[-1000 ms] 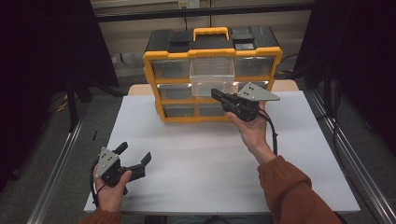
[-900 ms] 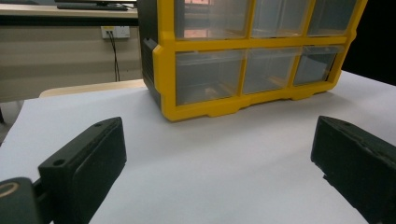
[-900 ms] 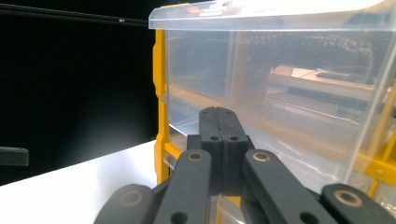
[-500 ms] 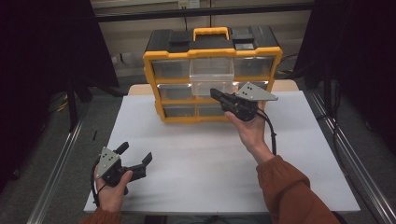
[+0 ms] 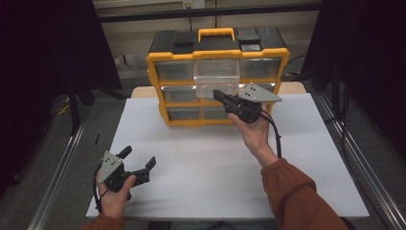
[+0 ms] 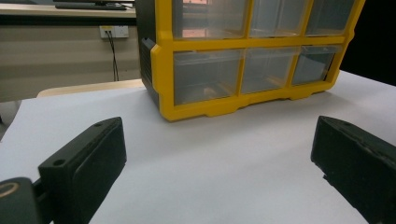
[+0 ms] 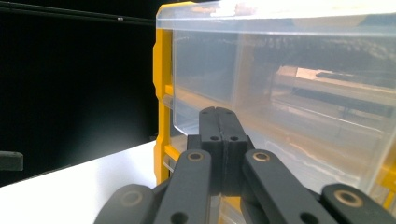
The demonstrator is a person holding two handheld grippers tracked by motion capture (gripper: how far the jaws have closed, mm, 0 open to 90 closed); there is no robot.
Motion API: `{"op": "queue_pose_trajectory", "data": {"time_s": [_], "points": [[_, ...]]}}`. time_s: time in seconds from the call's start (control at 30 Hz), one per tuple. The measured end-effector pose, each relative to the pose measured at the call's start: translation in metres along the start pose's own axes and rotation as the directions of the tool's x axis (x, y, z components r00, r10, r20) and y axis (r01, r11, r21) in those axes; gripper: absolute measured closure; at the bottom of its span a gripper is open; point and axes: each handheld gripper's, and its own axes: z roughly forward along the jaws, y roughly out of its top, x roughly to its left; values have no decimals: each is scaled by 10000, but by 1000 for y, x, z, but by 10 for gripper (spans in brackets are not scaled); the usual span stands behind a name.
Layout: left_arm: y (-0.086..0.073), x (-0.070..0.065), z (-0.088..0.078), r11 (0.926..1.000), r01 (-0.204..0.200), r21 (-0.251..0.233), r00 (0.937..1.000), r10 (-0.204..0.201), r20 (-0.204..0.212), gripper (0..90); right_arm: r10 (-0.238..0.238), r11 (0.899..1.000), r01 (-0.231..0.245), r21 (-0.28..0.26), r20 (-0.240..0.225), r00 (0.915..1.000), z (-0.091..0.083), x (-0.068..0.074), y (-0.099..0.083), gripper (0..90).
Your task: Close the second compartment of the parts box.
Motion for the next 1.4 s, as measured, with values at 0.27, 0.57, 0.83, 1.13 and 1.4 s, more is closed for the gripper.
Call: {"op": "queue_pose_trajectory", "data": {"time_s": [0.27, 0.57, 0.83, 1.13, 1.4], "points": [[0, 1, -1, 10000, -45, -24, 10000, 45, -44, 38, -32, 10000, 32, -70, -33, 10000, 2, 1, 2, 900], [0, 0, 0, 9999, 59, -85, 10000, -59, -36, 38, 26, 9998, -23, -206, 159, 9999, 3, -4, 3, 900], [1, 1, -1, 10000, -64, -10, 10000, 64, -11, 38, 191, 9993, -184, -331, 214, 9996, 6, -7, 2, 900], [1, 0, -1, 10000, 27, -22, 10000, -27, -39, 38, 237, 9992, -229, -324, 229, 9995, 8, -7, 2, 900], [1, 1, -2, 10000, -5, 13, 10000, 5, -33, 38, 248, 9993, -239, -278, 330, 9991, 10, -11, 2, 900]]}}
